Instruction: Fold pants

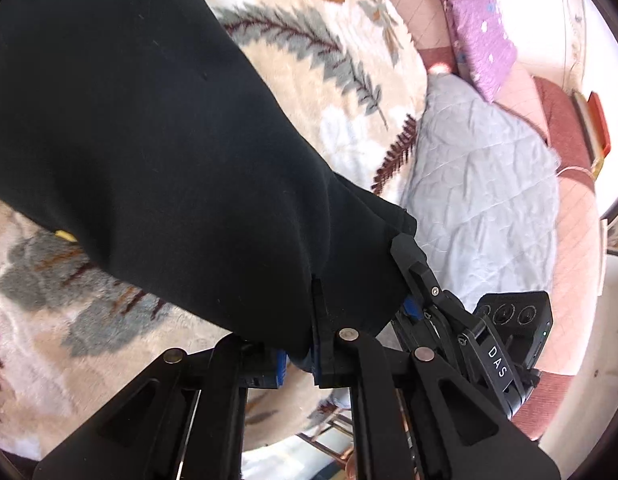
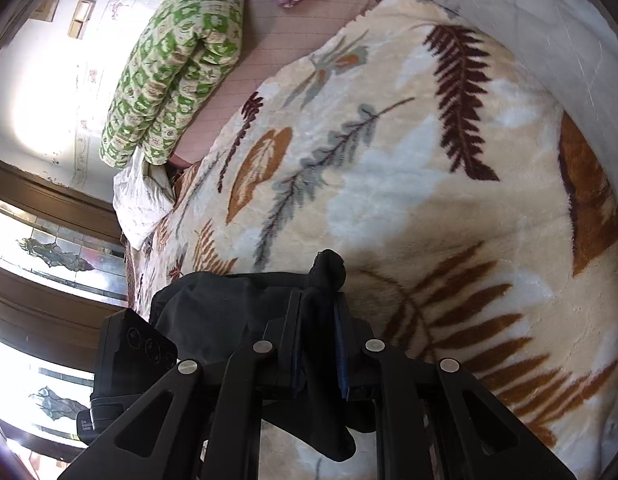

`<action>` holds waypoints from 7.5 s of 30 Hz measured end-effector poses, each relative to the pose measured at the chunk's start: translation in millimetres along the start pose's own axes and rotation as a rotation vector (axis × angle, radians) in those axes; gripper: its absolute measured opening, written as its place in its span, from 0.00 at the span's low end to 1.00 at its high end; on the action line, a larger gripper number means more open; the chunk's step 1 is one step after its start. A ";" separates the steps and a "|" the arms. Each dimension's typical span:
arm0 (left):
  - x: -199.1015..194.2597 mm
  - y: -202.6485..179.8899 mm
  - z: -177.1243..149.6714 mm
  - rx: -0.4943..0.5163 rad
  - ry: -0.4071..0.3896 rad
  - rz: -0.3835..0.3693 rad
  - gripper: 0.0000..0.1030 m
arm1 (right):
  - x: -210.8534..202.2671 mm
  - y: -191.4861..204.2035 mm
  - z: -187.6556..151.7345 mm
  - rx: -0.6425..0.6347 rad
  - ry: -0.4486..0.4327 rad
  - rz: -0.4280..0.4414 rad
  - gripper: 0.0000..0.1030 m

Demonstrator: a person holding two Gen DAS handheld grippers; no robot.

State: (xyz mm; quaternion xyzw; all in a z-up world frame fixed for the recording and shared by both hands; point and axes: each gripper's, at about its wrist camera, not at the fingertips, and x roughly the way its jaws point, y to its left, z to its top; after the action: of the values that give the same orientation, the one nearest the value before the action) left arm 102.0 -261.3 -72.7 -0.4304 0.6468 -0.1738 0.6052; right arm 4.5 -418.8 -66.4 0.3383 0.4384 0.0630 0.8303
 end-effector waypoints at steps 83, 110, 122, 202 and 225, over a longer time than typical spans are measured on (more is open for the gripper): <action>-125.1 34.8 162.0 0.315 0.233 0.360 0.34 | 190.9 115.2 -135.3 0.749 -0.146 0.525 0.49; -132.3 38.5 155.3 0.467 0.085 0.499 0.10 | 144.8 100.6 -137.0 0.668 -0.243 0.400 0.47; -116.6 41.3 139.8 0.494 0.013 0.587 0.11 | 128.3 66.6 -120.8 0.694 -0.325 0.294 0.08; -279.3 181.3 254.1 0.383 0.061 0.216 0.63 | 298.9 359.5 -172.7 -0.492 -0.039 -0.159 0.30; -302.4 133.4 195.4 0.251 0.058 -0.017 0.17 | 236.4 355.5 -165.0 -0.428 -0.092 0.040 0.20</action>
State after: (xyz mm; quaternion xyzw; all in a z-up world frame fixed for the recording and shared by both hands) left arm 206.9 104.5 -21.2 -0.3516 0.6335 -0.2708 0.6338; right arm 89.3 30.9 -72.9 0.1657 0.3699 0.1554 0.9009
